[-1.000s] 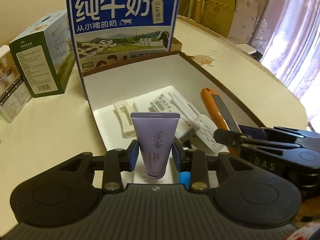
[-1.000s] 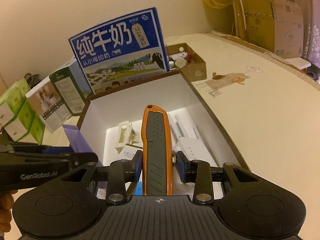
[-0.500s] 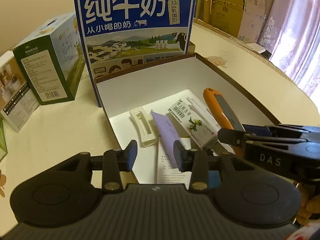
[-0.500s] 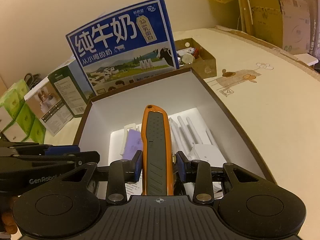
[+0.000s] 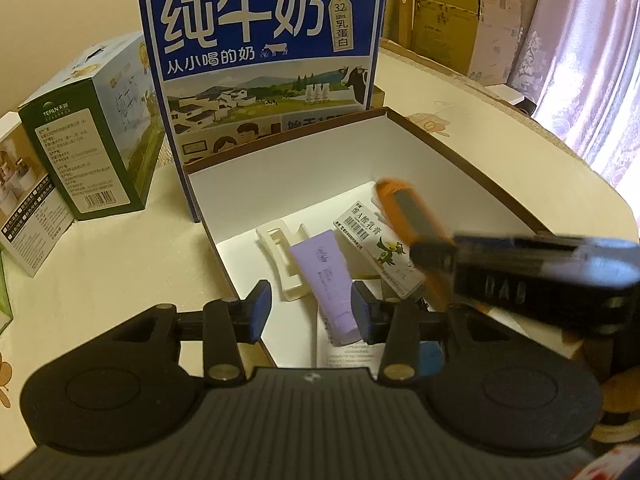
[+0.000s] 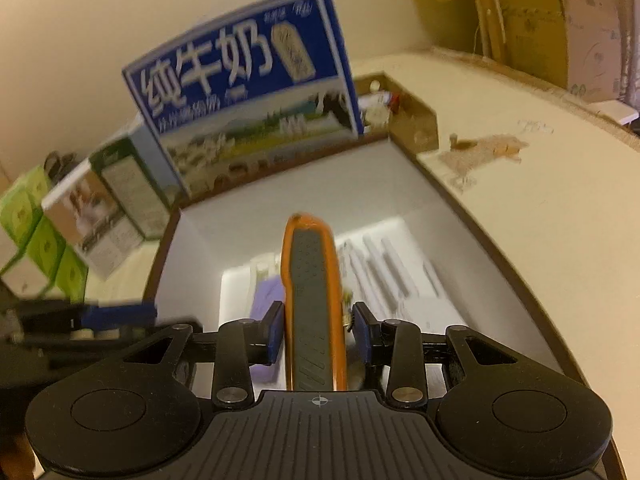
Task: Organize rigid objects
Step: 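Lower the tube and knife into the shoebox and open both tools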
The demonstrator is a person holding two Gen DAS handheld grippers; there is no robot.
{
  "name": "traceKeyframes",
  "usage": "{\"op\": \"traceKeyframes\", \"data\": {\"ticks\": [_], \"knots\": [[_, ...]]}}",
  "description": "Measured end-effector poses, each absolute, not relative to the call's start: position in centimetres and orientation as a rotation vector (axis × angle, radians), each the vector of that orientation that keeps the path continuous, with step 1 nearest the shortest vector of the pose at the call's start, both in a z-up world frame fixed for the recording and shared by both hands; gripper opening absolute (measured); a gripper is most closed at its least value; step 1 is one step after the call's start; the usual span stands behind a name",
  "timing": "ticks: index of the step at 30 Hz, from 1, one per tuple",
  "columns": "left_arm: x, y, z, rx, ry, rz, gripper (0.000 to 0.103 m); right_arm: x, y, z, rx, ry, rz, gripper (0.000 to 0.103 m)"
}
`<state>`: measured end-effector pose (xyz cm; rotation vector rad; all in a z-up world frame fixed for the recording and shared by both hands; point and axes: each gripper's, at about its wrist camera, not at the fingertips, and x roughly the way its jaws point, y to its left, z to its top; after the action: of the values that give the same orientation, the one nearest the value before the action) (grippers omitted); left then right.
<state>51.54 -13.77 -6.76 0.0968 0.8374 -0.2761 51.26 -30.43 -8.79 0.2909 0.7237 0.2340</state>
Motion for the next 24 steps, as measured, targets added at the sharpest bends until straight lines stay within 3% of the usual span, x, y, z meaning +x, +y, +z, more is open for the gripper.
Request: {"op": "traceKeyframes", "data": {"ticks": [2, 6, 9, 12, 24], "knots": [[51.5, -13.6, -6.8, 0.095, 0.836, -0.276, 0.043, 51.5, -30.7, -8.3, 0.319, 0.700, 0.253, 0.037], [51.0, -13.2, -6.7, 0.092, 0.828, -0.291, 0.044, 50.4, -31.3, -7.4, 0.308, 0.674, 0.215, 0.061], [50.4, -13.0, -6.5, 0.091, 0.818, -0.306, 0.045, 49.0, -31.8, -7.0, 0.299, 0.680, 0.210, 0.069], [49.6, -12.9, -6.2, 0.099, 0.804, -0.313, 0.052, 47.5, -32.2, -7.0, 0.294, 0.691, 0.208, 0.072], [45.3, -12.5, -4.8, 0.069, 0.774, -0.364, 0.056, 42.3, -33.4, -6.8, 0.260, 0.754, 0.176, 0.075]]}}
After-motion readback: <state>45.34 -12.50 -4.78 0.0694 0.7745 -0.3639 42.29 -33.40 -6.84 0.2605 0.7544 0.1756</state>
